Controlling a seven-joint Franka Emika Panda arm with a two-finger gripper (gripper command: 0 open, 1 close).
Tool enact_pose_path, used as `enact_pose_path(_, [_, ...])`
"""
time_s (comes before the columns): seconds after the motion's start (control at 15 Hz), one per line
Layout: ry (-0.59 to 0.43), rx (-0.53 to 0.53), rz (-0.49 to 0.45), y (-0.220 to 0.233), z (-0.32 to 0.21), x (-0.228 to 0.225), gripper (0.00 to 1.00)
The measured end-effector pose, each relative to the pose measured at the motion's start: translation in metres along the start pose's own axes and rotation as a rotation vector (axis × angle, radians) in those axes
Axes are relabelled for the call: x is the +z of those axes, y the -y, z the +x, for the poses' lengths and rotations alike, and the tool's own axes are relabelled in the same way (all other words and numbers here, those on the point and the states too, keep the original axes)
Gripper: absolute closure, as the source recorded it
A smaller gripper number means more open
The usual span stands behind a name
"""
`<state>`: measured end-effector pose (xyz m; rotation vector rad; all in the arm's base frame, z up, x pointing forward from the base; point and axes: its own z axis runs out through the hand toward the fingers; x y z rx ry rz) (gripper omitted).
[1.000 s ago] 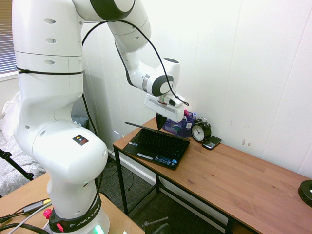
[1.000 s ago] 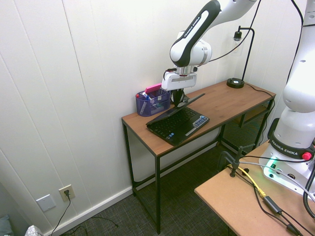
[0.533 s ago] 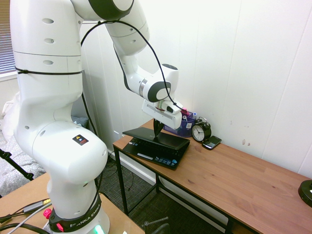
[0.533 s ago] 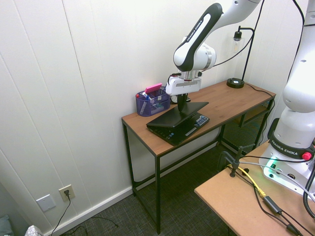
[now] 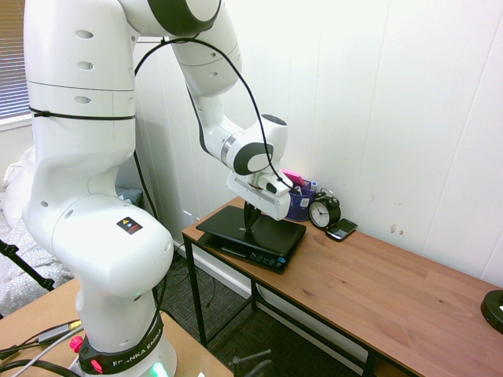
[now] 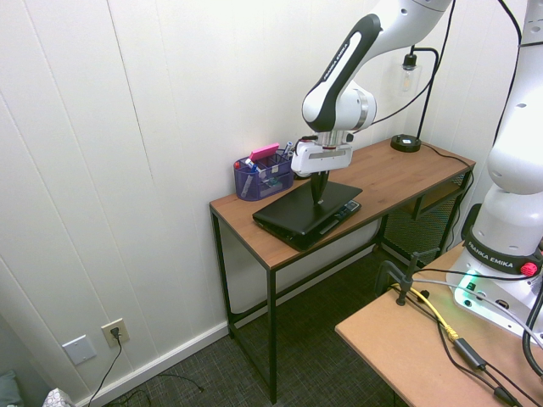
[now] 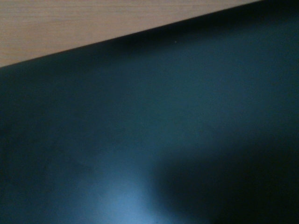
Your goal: Close the laptop lid
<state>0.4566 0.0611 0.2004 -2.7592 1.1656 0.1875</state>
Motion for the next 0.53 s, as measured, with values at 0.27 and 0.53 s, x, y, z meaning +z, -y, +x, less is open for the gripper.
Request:
enact_pose_path(0.27, [0.021, 0.008, -0.007, -0.011, 0.008, 0.012, 1.00])
enact_pose_path(0.53, [0.020, 0.008, -0.008, -0.014, 0.012, 0.016, 1.00])
